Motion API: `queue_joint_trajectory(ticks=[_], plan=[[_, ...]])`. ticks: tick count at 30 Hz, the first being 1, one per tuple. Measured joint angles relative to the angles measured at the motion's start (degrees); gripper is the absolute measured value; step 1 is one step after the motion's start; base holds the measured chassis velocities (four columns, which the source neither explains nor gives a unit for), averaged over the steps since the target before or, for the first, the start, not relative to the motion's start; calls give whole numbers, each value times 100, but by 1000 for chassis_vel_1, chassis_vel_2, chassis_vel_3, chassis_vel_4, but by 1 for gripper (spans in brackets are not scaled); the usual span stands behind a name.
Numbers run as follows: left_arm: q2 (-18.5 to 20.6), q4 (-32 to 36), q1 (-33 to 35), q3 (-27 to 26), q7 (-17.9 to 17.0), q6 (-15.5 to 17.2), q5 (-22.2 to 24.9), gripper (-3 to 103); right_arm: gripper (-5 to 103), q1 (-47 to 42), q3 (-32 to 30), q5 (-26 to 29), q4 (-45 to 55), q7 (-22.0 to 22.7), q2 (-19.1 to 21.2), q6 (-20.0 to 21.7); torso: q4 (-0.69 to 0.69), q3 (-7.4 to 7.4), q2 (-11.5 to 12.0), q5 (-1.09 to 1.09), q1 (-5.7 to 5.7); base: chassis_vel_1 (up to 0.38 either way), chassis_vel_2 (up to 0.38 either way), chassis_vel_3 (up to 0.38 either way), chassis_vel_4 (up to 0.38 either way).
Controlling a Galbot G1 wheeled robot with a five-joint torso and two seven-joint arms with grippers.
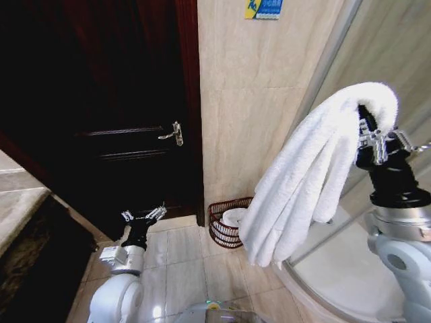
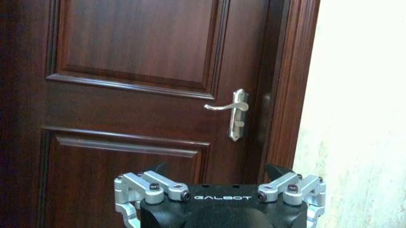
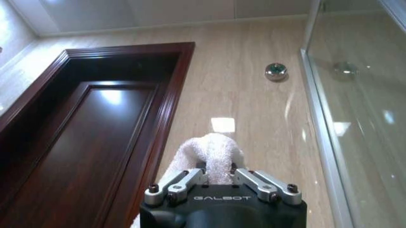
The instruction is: Discard the used towel into the hamper.
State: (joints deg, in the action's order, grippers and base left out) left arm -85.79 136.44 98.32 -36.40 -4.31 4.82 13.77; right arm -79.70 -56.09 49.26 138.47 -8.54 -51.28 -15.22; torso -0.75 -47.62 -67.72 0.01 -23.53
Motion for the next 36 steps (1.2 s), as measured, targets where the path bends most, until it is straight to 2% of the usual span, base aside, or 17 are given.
queue_joint_trajectory(ticks=[36], plan=[[0, 0, 0, 0, 0, 0, 0, 100, 10, 126, 399, -178, -65, -82, -117, 13, -1, 0, 0, -2, 1, -48, 49, 48, -48]])
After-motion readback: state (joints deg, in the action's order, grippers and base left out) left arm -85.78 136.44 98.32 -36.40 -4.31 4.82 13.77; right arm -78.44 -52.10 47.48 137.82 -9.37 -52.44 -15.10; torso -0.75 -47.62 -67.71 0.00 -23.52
